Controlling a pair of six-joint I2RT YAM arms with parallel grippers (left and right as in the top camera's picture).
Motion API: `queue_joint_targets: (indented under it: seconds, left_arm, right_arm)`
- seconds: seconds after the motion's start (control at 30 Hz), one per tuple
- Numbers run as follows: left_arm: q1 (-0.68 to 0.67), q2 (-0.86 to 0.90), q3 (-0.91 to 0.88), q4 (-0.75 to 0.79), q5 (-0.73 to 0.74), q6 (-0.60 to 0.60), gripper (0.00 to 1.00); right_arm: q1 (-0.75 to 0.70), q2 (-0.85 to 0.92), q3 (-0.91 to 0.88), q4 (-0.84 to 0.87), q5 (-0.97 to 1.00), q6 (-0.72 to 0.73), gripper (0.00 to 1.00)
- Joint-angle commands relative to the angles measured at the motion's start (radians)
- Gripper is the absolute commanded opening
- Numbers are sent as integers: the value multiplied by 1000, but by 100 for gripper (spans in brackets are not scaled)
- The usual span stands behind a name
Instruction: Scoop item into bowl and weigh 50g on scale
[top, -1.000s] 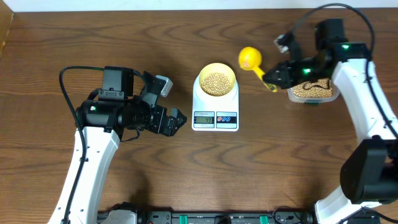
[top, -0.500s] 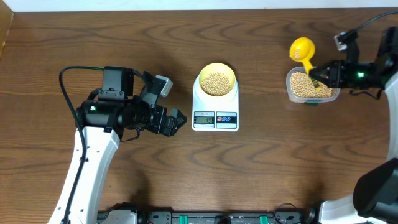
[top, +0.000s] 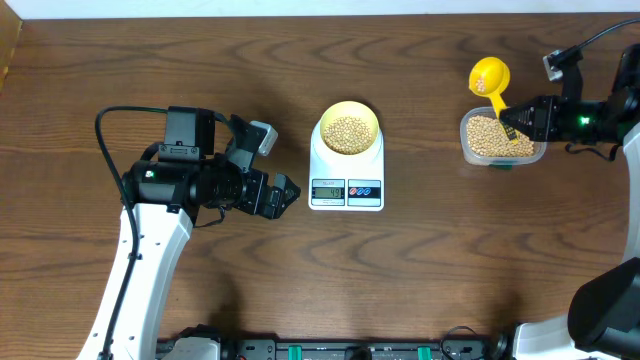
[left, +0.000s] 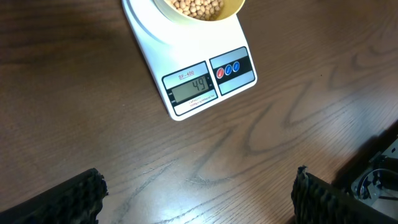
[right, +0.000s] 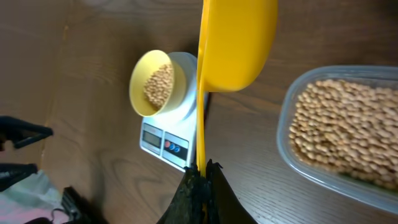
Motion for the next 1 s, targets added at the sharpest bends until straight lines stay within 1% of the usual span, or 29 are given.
queue_joint_targets:
  seconds: [0.0,0.37,0.53,0.73,0.87,0.97]
  left_arm:
    - [5,4,-5,-3,-9,6,98]
    - [5,4,-5,-3,-9,6,98]
    - [5,4,-5,-3,-9,6,98]
    - [5,4,-5,-3,-9,6,98]
    - [5,4,-5,-3,-9,6,98]
    - [5,4,-5,-3,-9,6,98]
  right_arm:
    - [45,-10,21,16,-96,-14,1]
    - [319,-10,21,178,-83,-14,1]
    - [431,-10,21,196,34,-14,1]
    - [510,-10,17,207,129,-14,1]
    - [536,1,16,222,192,-14,1]
    - [547,19,16,228,196,-14,1]
